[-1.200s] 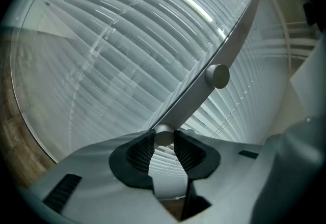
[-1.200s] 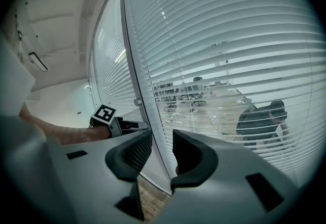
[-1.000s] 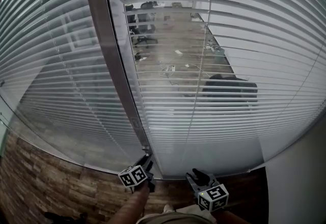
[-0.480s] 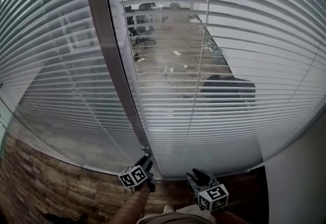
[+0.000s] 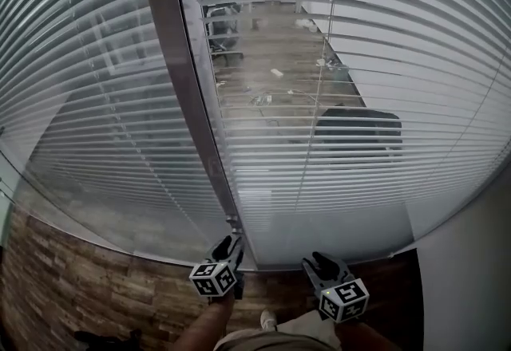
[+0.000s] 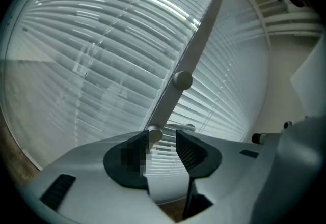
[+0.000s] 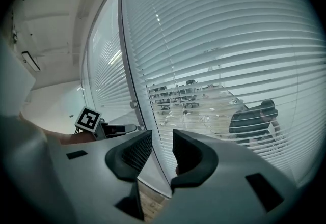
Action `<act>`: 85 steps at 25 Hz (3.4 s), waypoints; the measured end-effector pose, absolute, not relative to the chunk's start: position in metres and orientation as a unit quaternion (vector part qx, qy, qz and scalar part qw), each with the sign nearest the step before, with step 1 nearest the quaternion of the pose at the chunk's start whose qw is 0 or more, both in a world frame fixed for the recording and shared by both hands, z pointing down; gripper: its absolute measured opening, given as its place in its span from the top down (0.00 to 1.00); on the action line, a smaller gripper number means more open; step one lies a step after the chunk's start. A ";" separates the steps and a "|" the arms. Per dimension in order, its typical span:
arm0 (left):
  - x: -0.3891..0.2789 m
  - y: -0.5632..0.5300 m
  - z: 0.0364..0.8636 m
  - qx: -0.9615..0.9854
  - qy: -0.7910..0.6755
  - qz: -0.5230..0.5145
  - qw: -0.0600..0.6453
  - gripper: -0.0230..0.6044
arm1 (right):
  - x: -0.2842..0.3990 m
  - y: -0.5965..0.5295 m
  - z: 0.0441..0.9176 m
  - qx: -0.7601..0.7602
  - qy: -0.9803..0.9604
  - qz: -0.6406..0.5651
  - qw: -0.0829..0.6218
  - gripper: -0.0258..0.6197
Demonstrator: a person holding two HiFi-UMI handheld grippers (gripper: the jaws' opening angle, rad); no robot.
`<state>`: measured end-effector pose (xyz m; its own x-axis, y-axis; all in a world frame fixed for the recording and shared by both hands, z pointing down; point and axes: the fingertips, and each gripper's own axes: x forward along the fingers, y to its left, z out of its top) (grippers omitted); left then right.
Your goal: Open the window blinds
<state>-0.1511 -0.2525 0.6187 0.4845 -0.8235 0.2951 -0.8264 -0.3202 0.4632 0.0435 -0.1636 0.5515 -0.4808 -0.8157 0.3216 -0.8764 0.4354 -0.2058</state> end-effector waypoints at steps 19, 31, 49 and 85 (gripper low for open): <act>-0.090 -0.168 0.569 0.865 -0.465 0.070 0.179 0.71 | 0.128 -0.116 0.511 0.560 -0.807 0.175 0.065 0.77; -0.029 -0.047 0.562 0.848 -0.498 0.058 0.171 0.71 | 0.191 -0.002 0.506 0.522 -0.835 0.163 0.061 0.77; 0.010 0.174 0.620 0.819 -0.541 0.049 0.184 0.71 | 0.242 0.175 0.565 0.485 -0.855 0.166 0.079 0.77; -0.180 0.282 0.559 0.833 -0.511 0.032 0.211 0.71 | 0.027 0.252 0.511 0.468 -0.860 0.166 0.118 0.77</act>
<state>-0.1803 0.2818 0.5593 0.4765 -0.8369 0.2691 -0.8642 -0.3897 0.3182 0.0275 0.2517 0.5112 -0.5349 -0.7650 0.3588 -0.8435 0.5078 -0.1750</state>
